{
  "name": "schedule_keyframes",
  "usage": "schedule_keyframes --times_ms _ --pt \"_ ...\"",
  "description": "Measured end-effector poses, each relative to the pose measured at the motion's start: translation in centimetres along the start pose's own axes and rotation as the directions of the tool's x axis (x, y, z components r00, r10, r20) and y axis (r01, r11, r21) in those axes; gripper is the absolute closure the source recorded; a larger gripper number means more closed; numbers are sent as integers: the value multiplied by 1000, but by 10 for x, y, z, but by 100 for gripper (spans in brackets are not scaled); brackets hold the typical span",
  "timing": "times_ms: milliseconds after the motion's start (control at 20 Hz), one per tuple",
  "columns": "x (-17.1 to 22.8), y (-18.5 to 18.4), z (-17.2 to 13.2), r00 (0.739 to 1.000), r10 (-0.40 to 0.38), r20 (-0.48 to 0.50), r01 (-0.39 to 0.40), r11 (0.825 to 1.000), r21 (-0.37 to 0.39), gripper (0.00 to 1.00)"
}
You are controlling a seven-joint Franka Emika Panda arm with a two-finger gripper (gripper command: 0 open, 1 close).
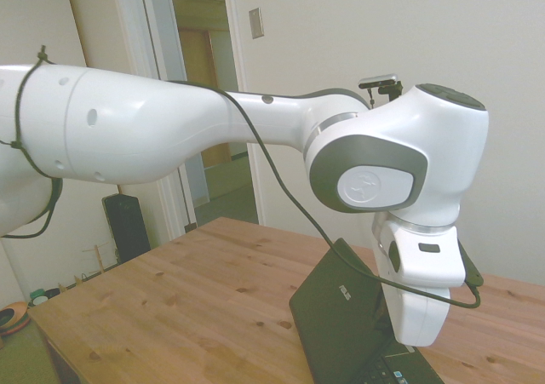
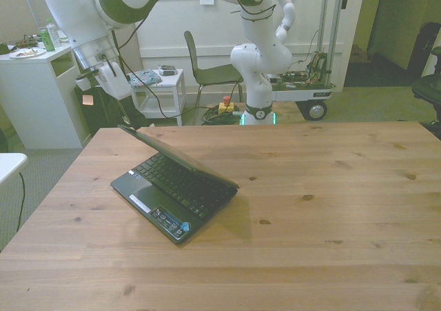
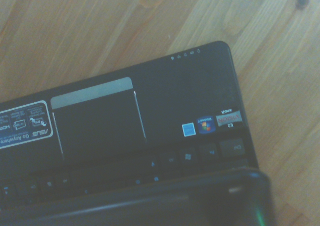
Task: Close the laptop
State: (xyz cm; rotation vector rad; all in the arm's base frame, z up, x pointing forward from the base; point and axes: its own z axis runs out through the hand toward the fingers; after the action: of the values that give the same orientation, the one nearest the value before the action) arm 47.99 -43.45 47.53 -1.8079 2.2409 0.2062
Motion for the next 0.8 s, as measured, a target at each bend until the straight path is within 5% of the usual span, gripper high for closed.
schedule_keyframes --times_ms 800 --pt "-9 -67 76 999 -48 -13 47 998 -48 100"
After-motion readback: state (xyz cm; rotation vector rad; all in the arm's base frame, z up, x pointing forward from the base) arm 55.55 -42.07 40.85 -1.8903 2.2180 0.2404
